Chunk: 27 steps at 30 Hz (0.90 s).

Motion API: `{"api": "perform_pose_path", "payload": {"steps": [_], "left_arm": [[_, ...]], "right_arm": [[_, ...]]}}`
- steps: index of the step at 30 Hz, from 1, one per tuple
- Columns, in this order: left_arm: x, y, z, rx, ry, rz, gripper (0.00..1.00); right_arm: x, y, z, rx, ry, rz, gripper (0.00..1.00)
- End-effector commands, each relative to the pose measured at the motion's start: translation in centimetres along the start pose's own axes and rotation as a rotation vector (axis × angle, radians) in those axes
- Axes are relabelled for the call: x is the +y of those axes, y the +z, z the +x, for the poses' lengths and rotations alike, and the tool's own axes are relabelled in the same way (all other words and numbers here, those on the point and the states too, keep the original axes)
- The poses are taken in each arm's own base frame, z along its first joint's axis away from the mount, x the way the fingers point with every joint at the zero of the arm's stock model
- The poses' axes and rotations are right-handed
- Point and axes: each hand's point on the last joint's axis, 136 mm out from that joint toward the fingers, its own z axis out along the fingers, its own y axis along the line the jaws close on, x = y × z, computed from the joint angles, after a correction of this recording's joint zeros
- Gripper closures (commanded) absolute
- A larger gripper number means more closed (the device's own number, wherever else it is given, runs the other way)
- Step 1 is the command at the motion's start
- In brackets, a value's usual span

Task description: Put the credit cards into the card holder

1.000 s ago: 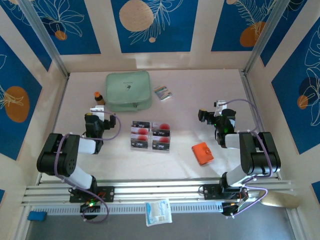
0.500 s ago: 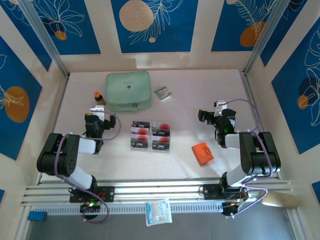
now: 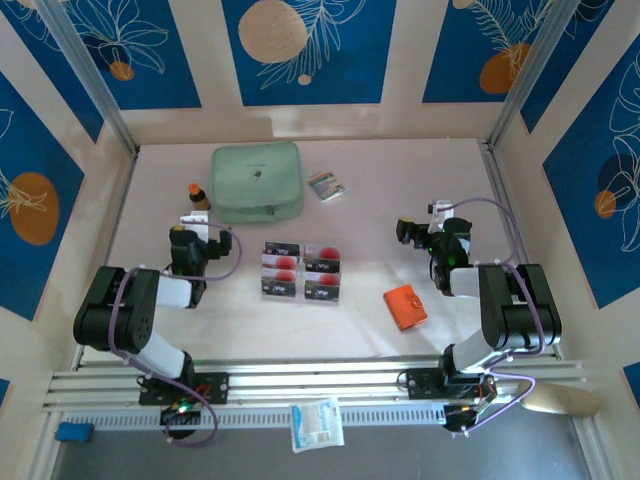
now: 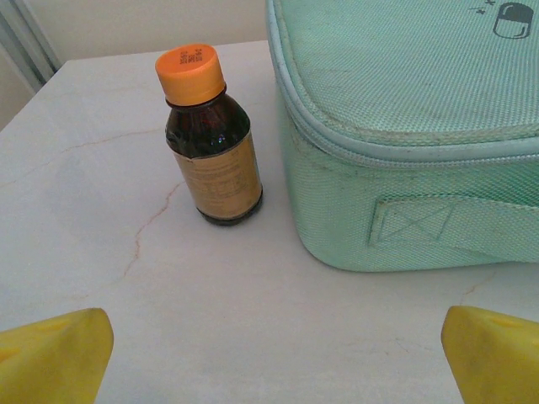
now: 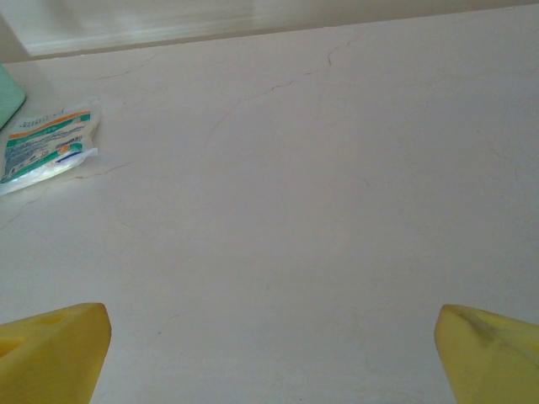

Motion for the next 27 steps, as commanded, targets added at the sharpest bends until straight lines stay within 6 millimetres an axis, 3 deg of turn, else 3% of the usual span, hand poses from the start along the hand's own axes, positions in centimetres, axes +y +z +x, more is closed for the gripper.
{"api": "perform_pose_path", "payload": {"steps": [1, 5, 11, 13, 16, 18, 22, 24, 27], "left_arm": [[0.0, 0.2, -0.4, -0.015, 0.008, 0.009, 0.00], [0.1, -0.1, -0.5, -0.028, 0.008, 0.006, 0.00], [2.4, -1.1, -3.2, 0.034, -0.020, -0.116, 0.00], [3.3, -1.8, -5.1, 0.023, -0.060, -0.161, 0.00], [3.4, -3.1, -7.7, 0.042, -0.155, -0.152, 0.00], [3.5, -4.2, -9.3, 0.092, -0.256, -0.154, 0.00], [2.7, -6.9, -9.6, 0.229, -0.443, -0.124, 0.00], [2.0, -8.7, -8.1, 0.307, -0.532, -0.115, 0.00], [1.4, -10.9, -4.3, 0.411, -0.616, -0.140, 0.00]], "right_arm": [[0.0, 0.0, 0.0, -0.002, -0.003, -0.007, 0.01], [0.1, -0.2, -0.2, -0.015, -0.005, -0.011, 0.01], [-0.2, -2.0, -5.1, 0.013, 0.036, 0.069, 0.01], [-1.1, -3.1, -7.6, 0.014, 0.182, 0.115, 0.01], [-3.3, -5.3, -9.1, 0.088, 0.523, 0.205, 0.01], [-1.3, -5.8, -10.5, 0.135, 0.562, 0.069, 0.01], [5.1, -7.6, -11.1, 0.228, 0.449, -0.138, 0.01], [8.9, -8.9, -9.7, 0.296, 0.370, -0.219, 0.04], [13.8, -10.9, -6.0, 0.405, 0.231, -0.267, 0.06]]}}
